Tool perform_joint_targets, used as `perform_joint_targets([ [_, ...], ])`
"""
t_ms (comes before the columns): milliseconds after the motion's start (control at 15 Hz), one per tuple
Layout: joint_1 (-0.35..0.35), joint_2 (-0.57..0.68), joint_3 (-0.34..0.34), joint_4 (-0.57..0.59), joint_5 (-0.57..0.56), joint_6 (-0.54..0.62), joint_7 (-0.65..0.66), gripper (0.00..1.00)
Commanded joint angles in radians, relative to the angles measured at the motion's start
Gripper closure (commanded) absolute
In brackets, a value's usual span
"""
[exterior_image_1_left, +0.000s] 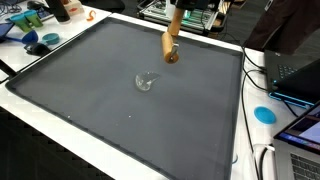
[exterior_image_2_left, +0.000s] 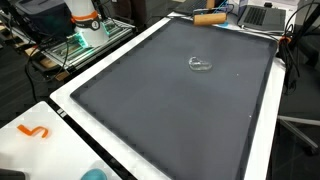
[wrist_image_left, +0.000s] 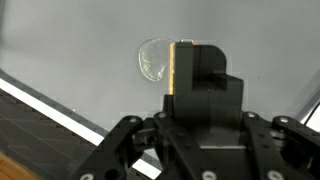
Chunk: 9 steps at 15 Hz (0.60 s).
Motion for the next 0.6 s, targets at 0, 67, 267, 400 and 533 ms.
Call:
perform_joint_targets([
  [0, 0.029, 0.004, 0.014, 0.005, -0.024, -0.032, 0.077, 0.76],
  [67, 0.037, 0.011, 0.016, 0.009, -0.032, -0.034, 0.096, 0.76],
  [267, 0.061, 0.040, 0.017, 0.020, -0.066, -0.043, 0.147, 0.76],
  [400, 0.074, 0.057, 0.017, 0.026, -0.080, -0.052, 0.168, 0.76],
  [533, 0.085, 0.077, 0.018, 0.032, -0.086, -0.061, 0.184, 0.76],
])
